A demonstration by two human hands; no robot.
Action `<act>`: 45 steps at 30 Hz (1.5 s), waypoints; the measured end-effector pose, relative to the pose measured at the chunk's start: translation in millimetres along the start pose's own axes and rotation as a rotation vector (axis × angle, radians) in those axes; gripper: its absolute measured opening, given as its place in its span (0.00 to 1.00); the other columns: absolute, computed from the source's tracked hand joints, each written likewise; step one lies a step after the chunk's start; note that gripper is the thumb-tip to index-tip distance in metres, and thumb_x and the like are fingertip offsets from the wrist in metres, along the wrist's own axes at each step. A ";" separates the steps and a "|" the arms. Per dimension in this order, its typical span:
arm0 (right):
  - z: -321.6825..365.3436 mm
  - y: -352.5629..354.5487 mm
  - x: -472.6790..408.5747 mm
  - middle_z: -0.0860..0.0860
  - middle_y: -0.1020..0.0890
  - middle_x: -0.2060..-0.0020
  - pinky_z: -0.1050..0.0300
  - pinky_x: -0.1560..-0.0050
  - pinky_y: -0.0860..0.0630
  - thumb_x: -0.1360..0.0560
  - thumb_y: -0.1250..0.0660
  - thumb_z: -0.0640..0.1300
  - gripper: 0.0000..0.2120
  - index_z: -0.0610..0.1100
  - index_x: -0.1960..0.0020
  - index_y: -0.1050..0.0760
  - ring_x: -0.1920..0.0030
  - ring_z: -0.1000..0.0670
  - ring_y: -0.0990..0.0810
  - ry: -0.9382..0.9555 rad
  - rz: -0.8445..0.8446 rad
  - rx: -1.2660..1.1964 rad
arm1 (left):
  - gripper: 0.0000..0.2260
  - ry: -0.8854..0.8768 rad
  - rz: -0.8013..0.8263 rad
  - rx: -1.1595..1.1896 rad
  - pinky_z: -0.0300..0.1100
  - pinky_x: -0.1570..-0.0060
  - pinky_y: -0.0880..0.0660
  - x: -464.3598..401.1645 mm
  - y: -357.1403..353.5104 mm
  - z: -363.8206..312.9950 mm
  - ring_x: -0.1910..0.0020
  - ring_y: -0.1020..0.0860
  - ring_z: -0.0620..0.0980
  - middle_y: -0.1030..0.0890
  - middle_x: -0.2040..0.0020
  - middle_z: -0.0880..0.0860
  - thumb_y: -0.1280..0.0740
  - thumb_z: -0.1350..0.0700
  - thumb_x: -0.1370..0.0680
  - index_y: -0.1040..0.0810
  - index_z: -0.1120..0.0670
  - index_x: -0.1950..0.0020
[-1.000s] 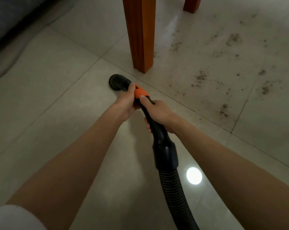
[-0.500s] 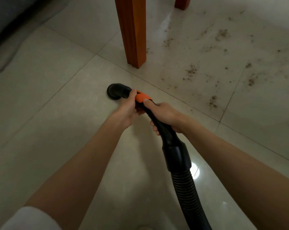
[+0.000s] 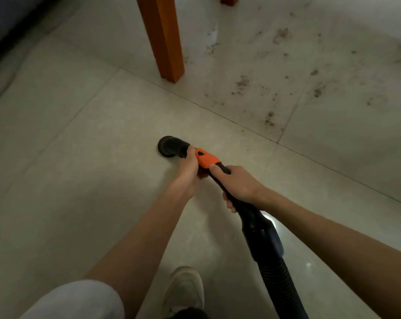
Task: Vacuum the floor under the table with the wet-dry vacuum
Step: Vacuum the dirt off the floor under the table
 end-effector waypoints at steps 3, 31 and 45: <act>-12.7 2.4 15.3 0.44 0.25 0.73 0.59 0.76 0.27 0.21 0.43 0.57 0.18 0.40 0.49 0.31 0.78 0.48 0.26 -0.019 0.013 -0.021 | 0.19 0.038 0.013 -0.014 0.54 0.41 0.26 6.6 -3.0 15.1 0.48 0.24 0.57 0.24 0.46 0.61 0.45 0.50 0.17 0.32 0.62 0.34; -85.3 80.2 57.1 0.43 0.25 0.73 0.59 0.75 0.28 0.21 0.43 0.57 0.22 0.38 0.58 0.30 0.77 0.48 0.26 -0.086 -0.166 -0.542 | 0.17 0.218 0.247 -0.222 0.43 0.61 0.27 52.6 -131.1 56.3 0.59 0.24 0.52 0.23 0.56 0.58 0.46 0.47 0.18 0.29 0.59 0.42; -70.9 83.7 24.6 0.44 0.24 0.72 0.62 0.78 0.29 0.21 0.44 0.59 0.23 0.38 0.57 0.29 0.79 0.50 0.26 -0.050 -0.123 -0.525 | 0.22 0.181 0.129 -0.278 0.46 0.50 0.28 45.2 -130.2 27.0 0.39 0.25 0.56 0.23 0.42 0.60 0.43 0.47 0.18 0.30 0.62 0.33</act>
Point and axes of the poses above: each hand's wrist, its own x-axis away from the middle knuckle, its own y-axis out of the back of the hand, z = x × y, the point moved 4 cm from there along -x, towards the middle knuckle
